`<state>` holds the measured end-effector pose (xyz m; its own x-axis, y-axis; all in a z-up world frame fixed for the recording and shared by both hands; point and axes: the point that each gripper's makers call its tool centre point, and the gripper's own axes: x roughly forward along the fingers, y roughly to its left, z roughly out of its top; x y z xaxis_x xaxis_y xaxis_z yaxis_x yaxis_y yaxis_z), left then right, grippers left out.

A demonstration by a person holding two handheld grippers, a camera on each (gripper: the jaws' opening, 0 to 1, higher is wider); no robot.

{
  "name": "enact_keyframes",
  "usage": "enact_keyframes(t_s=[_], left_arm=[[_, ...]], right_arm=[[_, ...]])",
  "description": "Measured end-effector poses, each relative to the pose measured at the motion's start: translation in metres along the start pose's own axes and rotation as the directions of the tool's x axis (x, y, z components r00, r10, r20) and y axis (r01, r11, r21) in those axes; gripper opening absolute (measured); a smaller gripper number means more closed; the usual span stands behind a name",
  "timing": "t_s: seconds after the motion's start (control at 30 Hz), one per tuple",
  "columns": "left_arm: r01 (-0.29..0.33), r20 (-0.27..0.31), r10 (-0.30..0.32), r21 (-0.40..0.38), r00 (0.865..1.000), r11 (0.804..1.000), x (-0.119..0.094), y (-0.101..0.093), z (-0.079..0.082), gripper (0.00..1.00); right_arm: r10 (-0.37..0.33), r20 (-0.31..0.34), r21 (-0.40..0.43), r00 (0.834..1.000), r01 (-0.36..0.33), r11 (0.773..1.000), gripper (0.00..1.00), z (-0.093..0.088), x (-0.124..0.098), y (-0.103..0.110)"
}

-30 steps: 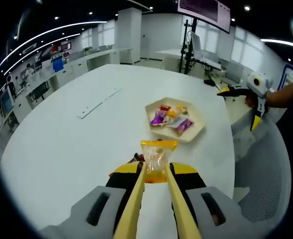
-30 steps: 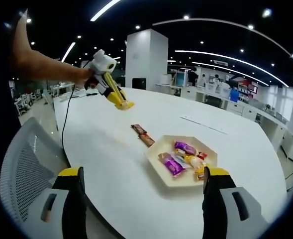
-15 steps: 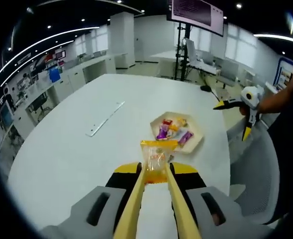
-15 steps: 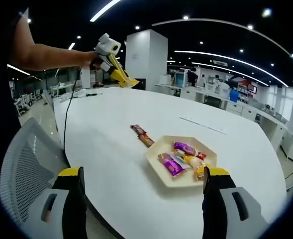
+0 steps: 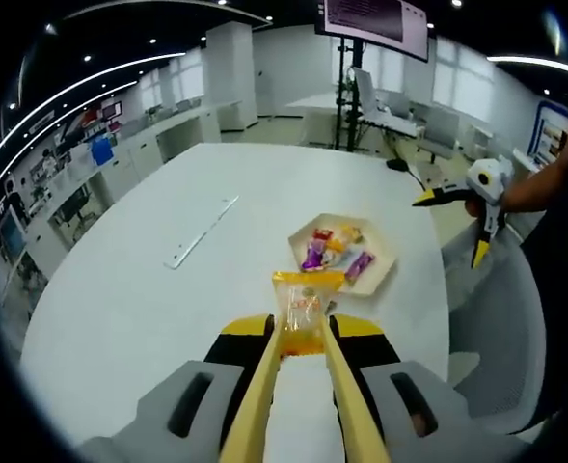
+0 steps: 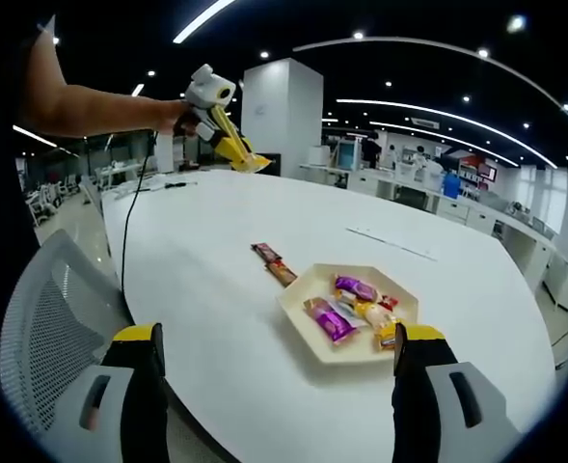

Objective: Place the target food into the container with the food tongs after gripping and lifting it, then release it inside without dropping or visibly crushing the food.

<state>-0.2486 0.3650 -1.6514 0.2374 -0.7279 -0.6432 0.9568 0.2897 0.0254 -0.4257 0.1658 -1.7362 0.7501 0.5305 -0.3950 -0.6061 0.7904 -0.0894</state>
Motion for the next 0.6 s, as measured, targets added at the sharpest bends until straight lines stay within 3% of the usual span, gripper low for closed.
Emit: enact_keyframes(t_s=[0.6], left_arm=[[0.025, 0.001, -0.025, 0.026, 1.000, 0.999, 0.024, -0.012, 0.016, 0.19]], right_arm=[[-0.013, 0.001, 0.001, 1.000, 0.013, 1.000, 0.97, 0.000, -0.001, -0.003]])
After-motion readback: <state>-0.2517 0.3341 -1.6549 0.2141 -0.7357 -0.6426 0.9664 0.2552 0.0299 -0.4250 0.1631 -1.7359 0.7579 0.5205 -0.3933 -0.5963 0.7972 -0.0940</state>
